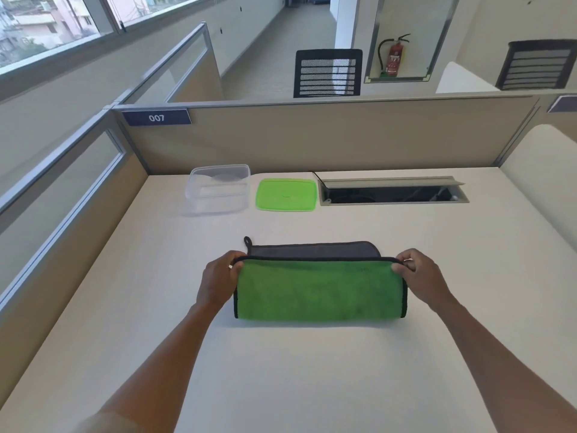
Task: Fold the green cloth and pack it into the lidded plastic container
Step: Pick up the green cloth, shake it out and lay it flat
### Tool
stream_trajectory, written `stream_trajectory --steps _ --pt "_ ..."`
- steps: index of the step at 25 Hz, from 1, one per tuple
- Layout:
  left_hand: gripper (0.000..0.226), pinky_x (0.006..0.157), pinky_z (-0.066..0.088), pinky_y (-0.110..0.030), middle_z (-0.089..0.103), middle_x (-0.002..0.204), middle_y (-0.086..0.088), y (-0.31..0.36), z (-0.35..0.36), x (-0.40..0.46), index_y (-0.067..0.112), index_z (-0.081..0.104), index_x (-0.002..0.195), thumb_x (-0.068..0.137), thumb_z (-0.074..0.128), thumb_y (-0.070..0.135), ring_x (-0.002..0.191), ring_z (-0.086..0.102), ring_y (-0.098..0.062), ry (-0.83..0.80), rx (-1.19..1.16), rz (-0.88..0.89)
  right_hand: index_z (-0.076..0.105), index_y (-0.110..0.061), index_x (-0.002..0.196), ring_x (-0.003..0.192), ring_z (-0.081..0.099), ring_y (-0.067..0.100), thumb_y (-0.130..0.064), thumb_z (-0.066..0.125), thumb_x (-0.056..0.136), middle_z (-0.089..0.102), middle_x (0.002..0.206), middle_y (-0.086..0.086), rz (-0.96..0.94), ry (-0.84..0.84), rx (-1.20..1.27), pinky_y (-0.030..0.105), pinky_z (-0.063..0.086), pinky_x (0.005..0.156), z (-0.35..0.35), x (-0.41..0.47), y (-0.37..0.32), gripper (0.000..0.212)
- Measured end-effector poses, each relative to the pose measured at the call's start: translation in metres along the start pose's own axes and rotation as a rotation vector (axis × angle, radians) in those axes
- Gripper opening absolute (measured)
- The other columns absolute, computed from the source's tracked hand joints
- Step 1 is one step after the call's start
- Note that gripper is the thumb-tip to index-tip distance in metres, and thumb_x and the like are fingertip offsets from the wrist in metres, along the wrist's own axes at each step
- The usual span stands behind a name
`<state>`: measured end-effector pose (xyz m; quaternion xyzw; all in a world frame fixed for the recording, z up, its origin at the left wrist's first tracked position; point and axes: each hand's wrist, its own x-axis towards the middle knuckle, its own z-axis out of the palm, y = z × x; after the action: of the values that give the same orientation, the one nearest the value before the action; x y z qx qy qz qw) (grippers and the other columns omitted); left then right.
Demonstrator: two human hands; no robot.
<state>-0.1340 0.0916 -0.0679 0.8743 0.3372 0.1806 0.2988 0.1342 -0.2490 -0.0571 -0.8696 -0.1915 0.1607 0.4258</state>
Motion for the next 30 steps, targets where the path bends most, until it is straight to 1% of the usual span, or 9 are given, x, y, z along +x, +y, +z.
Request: stream_trajectory --steps 4,6,12,15,17,19,22,25,30 --pt "0.014 0.072 0.041 -0.028 0.069 0.091 0.001 -0.008 0.004 0.039 0.018 0.070 0.103 0.091 0.063 0.017 0.082 0.061 -0.019 -0.021 0.027 -0.080 0.068 -0.021 0.085 0.078 0.068 0.027 -0.026 0.074 0.081 0.073 0.078 0.003 0.077 0.060 0.062 0.044 0.058 0.071 0.012 0.047 -0.001 0.008" --pt "0.015 0.072 0.043 -0.029 0.071 0.093 -0.001 -0.010 0.007 0.057 0.017 0.071 0.103 0.090 0.064 0.019 0.083 0.061 -0.019 -0.048 0.043 -0.101 0.071 -0.018 0.086 0.078 0.068 0.025 -0.026 0.074 0.082 0.072 0.079 0.002 0.089 0.093 0.041 0.042 0.059 0.072 0.018 0.064 -0.002 0.010" --pt "0.019 0.076 0.048 -0.031 0.073 0.096 -0.003 -0.017 0.027 0.094 0.015 0.072 0.107 0.090 0.063 0.019 0.090 0.064 -0.023 -0.093 0.094 -0.116 0.072 -0.013 0.090 0.085 0.065 0.023 -0.017 0.070 0.084 0.068 0.080 0.000 0.169 0.133 -0.079 0.029 0.045 0.071 0.041 0.097 0.001 0.008" --pt "0.019 0.078 0.050 -0.033 0.073 0.103 -0.001 -0.025 0.040 0.100 0.017 0.071 0.106 0.089 0.062 0.018 0.093 0.065 -0.022 -0.115 0.111 -0.136 0.069 -0.012 0.089 0.085 0.063 0.021 -0.017 0.070 0.083 0.068 0.083 0.001 0.199 0.161 -0.133 0.027 0.040 0.067 0.049 0.102 0.004 0.008" --pt "0.023 0.078 0.047 -0.033 0.068 0.112 -0.001 -0.025 0.047 0.100 0.018 0.067 0.111 0.089 0.060 0.015 0.098 0.063 -0.025 -0.078 0.140 -0.146 0.066 -0.010 0.097 0.086 0.061 0.021 -0.018 0.068 0.083 0.069 0.093 0.004 0.204 0.213 -0.153 0.027 0.040 0.067 0.054 0.102 0.008 0.016" --pt "0.033 0.083 0.048 -0.039 0.058 0.128 -0.003 -0.024 0.052 0.094 0.017 0.060 0.123 0.091 0.059 0.012 0.109 0.058 -0.029 -0.013 0.194 -0.148 0.059 -0.008 0.111 0.096 0.058 0.027 -0.016 0.066 0.085 0.065 0.108 0.009 0.185 0.279 -0.203 0.033 0.043 0.076 0.063 0.094 0.009 0.028" --pt "0.039 0.095 0.043 -0.047 0.053 0.139 -0.005 -0.028 0.058 0.089 0.015 0.055 0.132 0.093 0.059 0.017 0.123 0.049 -0.031 -0.008 0.275 -0.010 0.053 -0.005 0.118 0.102 0.054 0.036 -0.008 0.065 0.083 0.060 0.114 0.016 0.047 0.325 -0.333 0.046 0.046 0.087 0.094 0.066 0.001 0.037" --pt "0.041 0.100 0.038 -0.047 0.056 0.138 -0.002 -0.030 0.059 0.093 0.016 0.056 0.133 0.094 0.061 0.026 0.128 0.045 -0.029 -0.114 0.304 0.100 0.056 -0.003 0.114 0.095 0.055 0.031 -0.005 0.069 0.080 0.061 0.106 0.013 -0.185 0.283 -0.331 0.043 0.047 0.085 0.141 0.025 -0.026 0.036" --pt "0.046 0.103 0.034 -0.044 0.057 0.136 -0.002 -0.031 0.063 0.102 0.020 0.053 0.137 0.093 0.059 0.033 0.132 0.041 -0.026 -0.304 0.379 0.126 0.059 -0.012 0.112 0.092 0.053 0.016 -0.023 0.065 0.085 0.061 0.102 0.001 -0.403 -0.056 -0.263 0.031 0.048 0.084 0.225 -0.035 -0.086 0.030"
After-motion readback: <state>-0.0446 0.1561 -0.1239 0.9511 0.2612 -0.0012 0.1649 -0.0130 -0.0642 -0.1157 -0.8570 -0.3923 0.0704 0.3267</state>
